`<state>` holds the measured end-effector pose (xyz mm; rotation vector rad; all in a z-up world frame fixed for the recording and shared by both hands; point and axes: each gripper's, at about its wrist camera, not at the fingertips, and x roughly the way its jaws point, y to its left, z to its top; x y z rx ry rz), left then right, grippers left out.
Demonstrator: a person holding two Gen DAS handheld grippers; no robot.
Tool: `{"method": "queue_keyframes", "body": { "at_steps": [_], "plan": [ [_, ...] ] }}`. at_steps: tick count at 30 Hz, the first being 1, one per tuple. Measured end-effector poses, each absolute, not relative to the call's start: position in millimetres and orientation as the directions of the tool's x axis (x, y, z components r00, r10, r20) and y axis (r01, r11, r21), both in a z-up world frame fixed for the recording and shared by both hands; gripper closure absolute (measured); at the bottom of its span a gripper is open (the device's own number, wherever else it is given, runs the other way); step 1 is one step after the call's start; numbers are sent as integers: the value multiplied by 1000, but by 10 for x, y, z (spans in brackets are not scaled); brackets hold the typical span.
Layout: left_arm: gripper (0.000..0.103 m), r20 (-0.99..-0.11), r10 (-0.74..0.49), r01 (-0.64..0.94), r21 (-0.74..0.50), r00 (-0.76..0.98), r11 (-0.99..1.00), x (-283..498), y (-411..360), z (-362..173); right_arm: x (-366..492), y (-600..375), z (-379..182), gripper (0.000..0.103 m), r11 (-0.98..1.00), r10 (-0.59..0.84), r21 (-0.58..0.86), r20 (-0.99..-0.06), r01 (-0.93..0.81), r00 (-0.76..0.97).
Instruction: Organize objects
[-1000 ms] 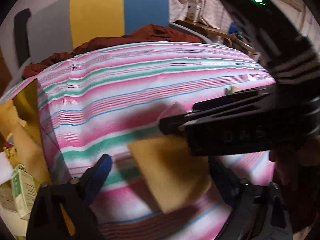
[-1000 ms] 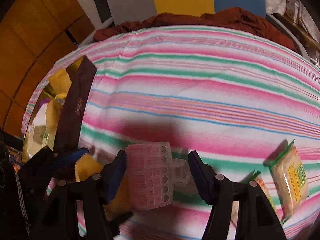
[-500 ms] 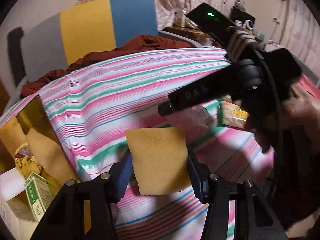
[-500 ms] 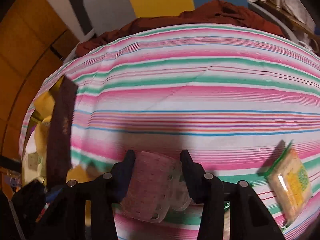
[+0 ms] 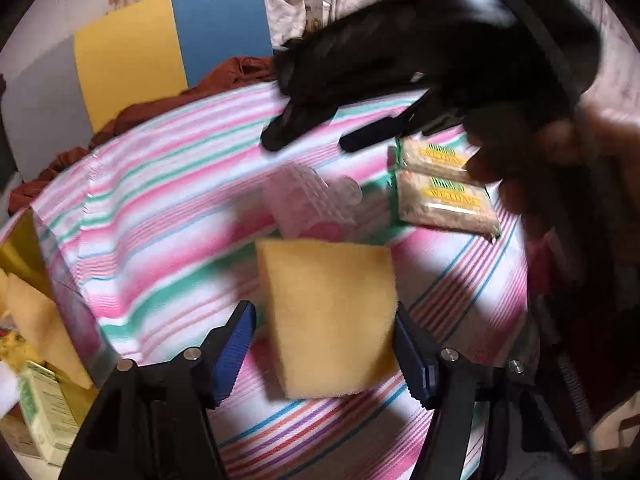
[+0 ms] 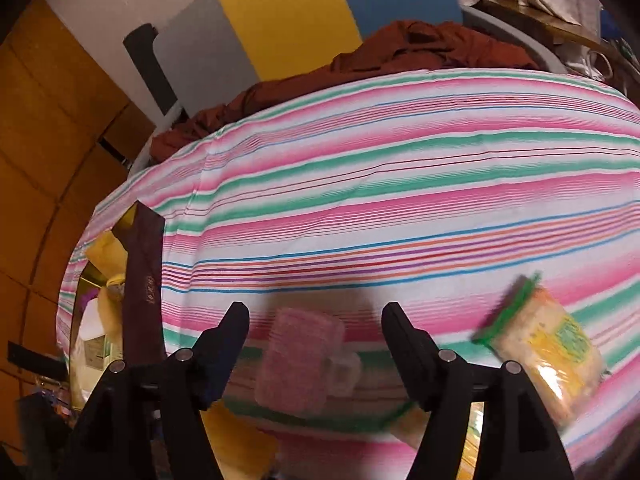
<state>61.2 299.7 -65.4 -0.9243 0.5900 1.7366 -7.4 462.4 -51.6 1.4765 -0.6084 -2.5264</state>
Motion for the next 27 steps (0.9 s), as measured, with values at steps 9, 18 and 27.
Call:
{"method": "queue_keyframes", "body": {
  "at_steps": [9,18,27],
  "plan": [
    [50,-801,589,-936,-118,-107,-331,630,2768,-643,188,4934,-742,31,-978,-196,207,-958,-30,-209],
    [50,-770,633,-926,-174,-85,-336,753,2546,-464,90,4814,-967,20,-993,-110,107,-991,42,-74],
    [49,-691,685,-867,-174,-231,-467,656,2157,47,161,4614,-834,55,-994,-64,51,-990,96,-128]
  ]
}}
